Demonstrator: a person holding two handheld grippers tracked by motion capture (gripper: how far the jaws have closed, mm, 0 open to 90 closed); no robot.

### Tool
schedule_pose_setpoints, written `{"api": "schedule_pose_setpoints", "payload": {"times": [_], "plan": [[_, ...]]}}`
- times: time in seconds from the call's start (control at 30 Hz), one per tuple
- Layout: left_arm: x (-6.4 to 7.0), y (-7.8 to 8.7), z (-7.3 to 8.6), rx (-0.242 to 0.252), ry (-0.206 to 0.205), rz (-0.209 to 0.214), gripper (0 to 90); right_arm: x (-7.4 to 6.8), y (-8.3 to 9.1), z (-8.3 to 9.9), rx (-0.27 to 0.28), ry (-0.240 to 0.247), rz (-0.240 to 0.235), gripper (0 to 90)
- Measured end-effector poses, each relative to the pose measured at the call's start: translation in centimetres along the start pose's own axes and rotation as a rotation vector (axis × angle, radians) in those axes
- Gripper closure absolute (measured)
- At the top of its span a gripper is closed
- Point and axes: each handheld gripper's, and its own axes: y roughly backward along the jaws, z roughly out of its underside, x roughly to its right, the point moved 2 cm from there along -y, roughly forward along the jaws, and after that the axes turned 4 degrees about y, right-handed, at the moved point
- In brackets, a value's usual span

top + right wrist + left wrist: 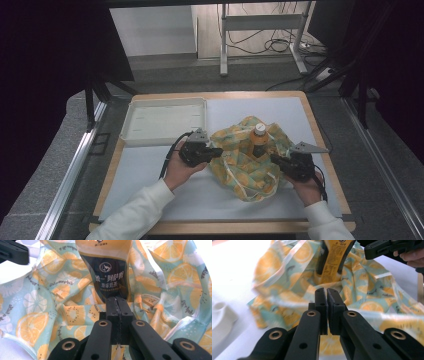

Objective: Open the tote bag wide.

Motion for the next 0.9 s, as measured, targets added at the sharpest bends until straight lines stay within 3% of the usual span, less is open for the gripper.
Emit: {"api": "schedule_pose_setpoints", "payload": {"times": [0.33,0.63,0.8,0.9], "plan": [[-0.8,2.1,2.2,0.007,0.042,0.007,83.3,0.0,0.1,0.3,-0.002,0.005,-0.007,86.2],[-1.0,2.8,3.9,-0.008,0.066,-0.015,58.4,-0.1,0.4,0.6,0.005,0.028,-0.014,68.1],[-1.2,3.4,5.0,-0.023,0.077,-0.047,49.2,-0.1,0.4,0.6,0.007,0.029,-0.013,61.5],[-1.3,3.9,5.7,-0.034,0.069,-0.069,41.9,-0.2,0.4,0.6,0.018,0.043,-0.007,52.7]]}}
